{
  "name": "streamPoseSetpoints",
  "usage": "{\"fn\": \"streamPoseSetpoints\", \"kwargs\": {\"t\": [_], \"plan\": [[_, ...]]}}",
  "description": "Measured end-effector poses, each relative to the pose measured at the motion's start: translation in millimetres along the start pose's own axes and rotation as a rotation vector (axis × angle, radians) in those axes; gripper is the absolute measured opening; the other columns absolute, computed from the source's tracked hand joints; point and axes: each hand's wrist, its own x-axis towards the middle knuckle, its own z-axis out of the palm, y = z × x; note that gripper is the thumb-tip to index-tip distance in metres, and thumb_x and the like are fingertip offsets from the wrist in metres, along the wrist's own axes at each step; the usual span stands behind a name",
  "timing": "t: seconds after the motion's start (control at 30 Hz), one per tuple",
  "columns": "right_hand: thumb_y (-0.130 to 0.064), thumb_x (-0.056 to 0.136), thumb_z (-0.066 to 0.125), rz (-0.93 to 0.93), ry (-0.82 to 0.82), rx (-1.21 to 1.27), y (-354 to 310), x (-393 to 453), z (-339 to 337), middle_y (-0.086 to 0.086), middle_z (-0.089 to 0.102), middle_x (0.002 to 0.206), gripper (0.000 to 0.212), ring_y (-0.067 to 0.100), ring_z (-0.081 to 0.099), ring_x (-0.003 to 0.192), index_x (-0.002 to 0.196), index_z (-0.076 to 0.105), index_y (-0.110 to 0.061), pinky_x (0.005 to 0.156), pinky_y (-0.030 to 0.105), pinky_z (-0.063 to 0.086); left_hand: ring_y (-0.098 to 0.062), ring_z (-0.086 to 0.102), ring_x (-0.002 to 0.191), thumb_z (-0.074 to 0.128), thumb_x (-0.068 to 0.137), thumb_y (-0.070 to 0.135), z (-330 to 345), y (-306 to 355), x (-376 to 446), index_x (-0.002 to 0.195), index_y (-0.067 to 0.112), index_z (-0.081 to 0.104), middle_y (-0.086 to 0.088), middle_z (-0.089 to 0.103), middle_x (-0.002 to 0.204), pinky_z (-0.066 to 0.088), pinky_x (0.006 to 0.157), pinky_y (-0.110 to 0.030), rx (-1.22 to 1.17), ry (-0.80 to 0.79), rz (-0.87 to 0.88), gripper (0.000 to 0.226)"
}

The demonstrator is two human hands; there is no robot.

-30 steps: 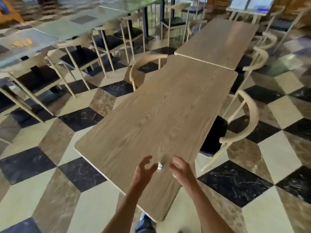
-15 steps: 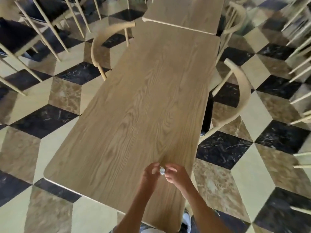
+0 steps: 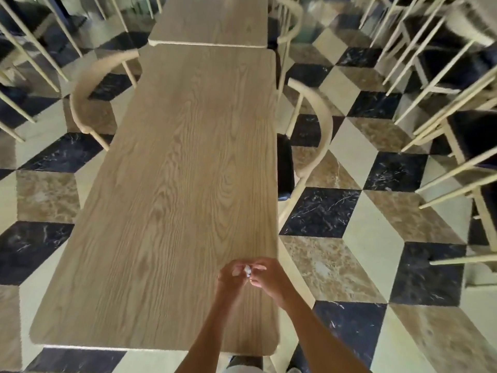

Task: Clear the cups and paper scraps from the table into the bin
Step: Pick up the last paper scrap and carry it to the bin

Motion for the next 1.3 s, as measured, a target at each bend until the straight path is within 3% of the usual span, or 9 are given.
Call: {"fn": "streamPoseSetpoints", "kwargs": {"t": [0.17,0.4,0.5,0.57,0.73,0.87,1.0,1.2,1.3], "plan": [[0.005,0.082,0.062,-0.111,0.16,0.048,24,-44,-57,0.008,0.072,0.082,0.031,0.029,0.07,0.077,0.082,0.073,-0.025,0.079,0.046,0.058,-0.034,0.072,0.092,0.065,0.089,-0.003,57,17,-29,0.105,0.002,0.074,-0.014,0.075,0.105,0.057,0.085,-0.051,0.057,-0.128,0.054,0.019],[0.017,0.079,0.062,-0.227,0.459,0.13,107,-152,-179,-0.01,0.068,0.076,0.029,-0.003,0.063,0.06,0.095,0.076,-0.002,0.057,0.011,0.05,-0.023,0.071,0.092,0.07,0.087,-0.002,193,28,-114,0.102,0.002,0.074,-0.009,0.076,0.102,0.058,0.081,-0.029,0.252,-0.383,0.323,0.017],[0.007,0.082,0.063,-0.225,0.589,0.202,160,-216,-232,0.0,0.072,0.085,0.024,0.011,0.066,0.073,0.097,0.077,-0.007,0.065,0.016,0.051,-0.002,0.072,0.084,0.072,0.087,0.007,262,23,-177,0.091,0.025,0.074,0.014,0.076,0.092,0.056,0.068,-0.016,0.302,-0.531,0.337,0.018],[0.002,0.079,0.058,-0.225,0.677,0.245,203,-264,-267,0.0,0.074,0.083,0.03,0.011,0.065,0.072,0.086,0.077,-0.02,0.067,0.024,0.052,0.007,0.07,0.075,0.073,0.086,0.01,313,16,-224,0.084,0.032,0.071,0.014,0.076,0.086,0.05,0.058,-0.008,0.34,-0.6,0.368,0.023],[0.001,0.069,0.062,-0.223,1.001,0.384,327,-393,-341,-0.007,0.074,0.069,0.033,0.0,0.062,0.064,0.067,0.074,-0.029,0.063,0.022,0.049,-0.024,0.074,0.086,0.074,0.086,0.006,439,-9,-364,0.083,0.028,0.072,-0.002,0.076,0.087,0.062,0.078,-0.037,0.449,-0.916,0.437,0.023],[0.003,0.078,0.066,-0.144,1.25,0.565,417,-480,-371,-0.001,0.077,0.075,0.029,0.012,0.065,0.063,0.081,0.08,-0.024,0.06,0.031,0.05,-0.006,0.073,0.079,0.072,0.09,0.019,514,-40,-468,0.086,0.029,0.071,0.011,0.074,0.088,0.051,0.062,-0.01,0.528,-1.153,0.517,0.011],[0.001,0.076,0.066,-0.089,1.506,0.709,485,-553,-382,-0.014,0.073,0.063,0.049,0.004,0.065,0.058,0.067,0.075,-0.046,0.059,0.029,0.054,-0.011,0.074,0.084,0.067,0.093,0.013,574,-77,-553,0.091,0.028,0.071,0.006,0.075,0.09,0.061,0.073,-0.024,0.644,-1.404,0.579,0.015],[-0.008,0.074,0.062,0.031,1.718,0.87,584,-628,-411,0.01,0.076,0.073,0.02,0.006,0.065,0.06,0.084,0.08,-0.009,0.058,0.03,0.051,-0.028,0.073,0.088,0.067,0.091,0.002,672,-150,-652,0.097,0.009,0.073,-0.011,0.076,0.091,0.061,0.082,-0.042,0.792,-1.658,0.578,0.011],[-0.001,0.08,0.064,0.096,1.741,0.946,618,-645,-423,0.016,0.078,0.08,0.015,0.024,0.072,0.067,0.086,0.078,-0.004,0.063,0.036,0.054,-0.017,0.074,0.081,0.069,0.09,0.007,703,-172,-679,0.091,0.018,0.074,-0.003,0.077,0.085,0.061,0.074,-0.031,0.845,-1.723,0.59,0.012]]}}
